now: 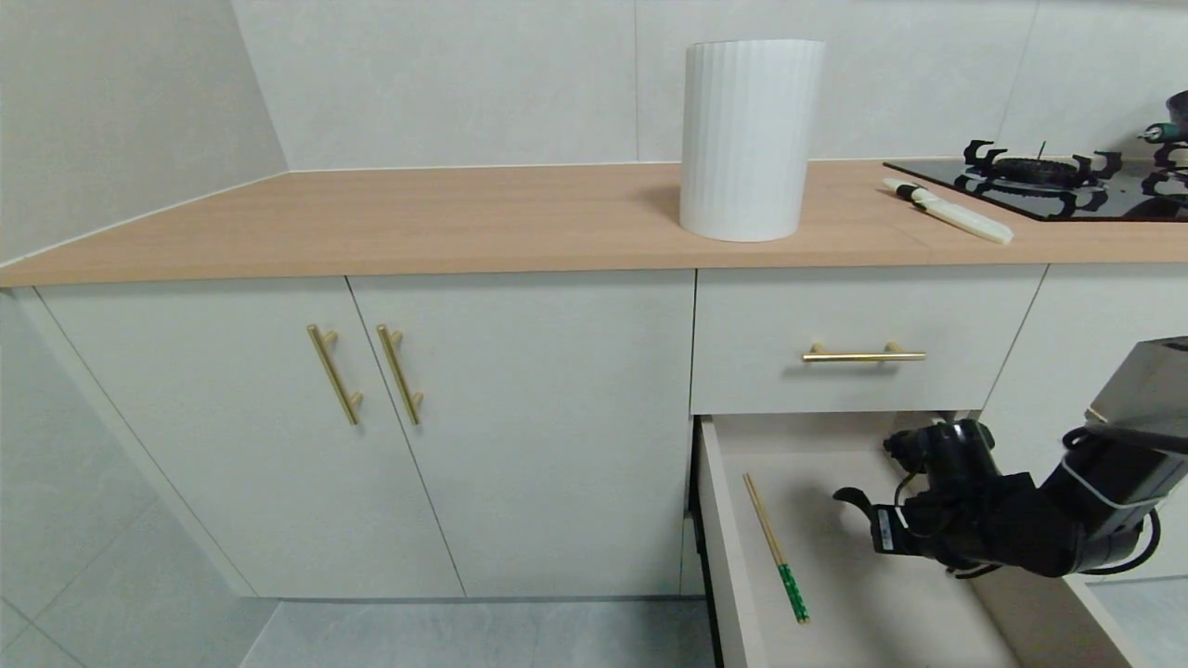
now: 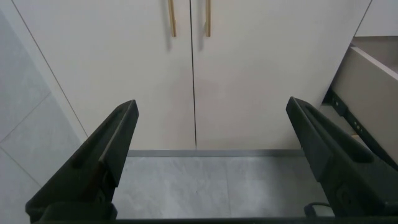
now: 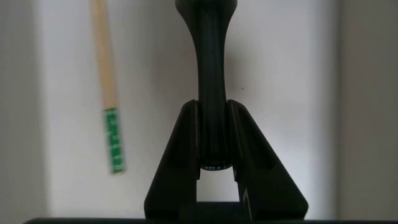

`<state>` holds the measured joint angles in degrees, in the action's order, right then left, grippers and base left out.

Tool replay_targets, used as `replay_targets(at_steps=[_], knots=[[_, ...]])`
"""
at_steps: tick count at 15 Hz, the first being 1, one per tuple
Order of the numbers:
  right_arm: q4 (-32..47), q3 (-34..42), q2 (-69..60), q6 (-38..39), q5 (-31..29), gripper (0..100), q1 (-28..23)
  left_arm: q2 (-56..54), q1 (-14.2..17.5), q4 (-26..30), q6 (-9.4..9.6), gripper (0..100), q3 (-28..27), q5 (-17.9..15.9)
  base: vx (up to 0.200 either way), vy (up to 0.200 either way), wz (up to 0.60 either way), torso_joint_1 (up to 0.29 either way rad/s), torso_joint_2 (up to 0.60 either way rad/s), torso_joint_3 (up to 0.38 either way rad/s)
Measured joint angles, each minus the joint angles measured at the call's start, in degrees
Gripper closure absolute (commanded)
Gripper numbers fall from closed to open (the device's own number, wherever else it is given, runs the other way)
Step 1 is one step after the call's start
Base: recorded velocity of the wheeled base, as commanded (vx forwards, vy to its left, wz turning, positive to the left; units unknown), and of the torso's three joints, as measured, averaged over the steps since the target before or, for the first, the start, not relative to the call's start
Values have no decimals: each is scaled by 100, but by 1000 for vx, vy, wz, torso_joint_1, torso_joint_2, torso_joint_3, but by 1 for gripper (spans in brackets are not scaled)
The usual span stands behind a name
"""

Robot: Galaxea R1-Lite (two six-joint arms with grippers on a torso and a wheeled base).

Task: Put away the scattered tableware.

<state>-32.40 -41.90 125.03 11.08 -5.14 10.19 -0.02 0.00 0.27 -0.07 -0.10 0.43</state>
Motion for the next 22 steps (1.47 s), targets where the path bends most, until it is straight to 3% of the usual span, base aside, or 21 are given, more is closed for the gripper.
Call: replay_targets(at_steps=[13, 14, 22], knots=[[-662, -33, 651, 27, -355, 100, 77, 0, 0, 0, 0, 0, 0, 0, 0, 0, 0, 0, 0, 0], [-662, -38, 656, 27, -355, 0, 69, 0, 0, -2, 0, 0, 0, 0, 0, 0, 0, 0, 0, 0], [-742, -21, 647, 38, -355, 0, 66, 0, 0, 0, 0, 0, 0, 0, 0, 0, 0, 0, 0, 0]])
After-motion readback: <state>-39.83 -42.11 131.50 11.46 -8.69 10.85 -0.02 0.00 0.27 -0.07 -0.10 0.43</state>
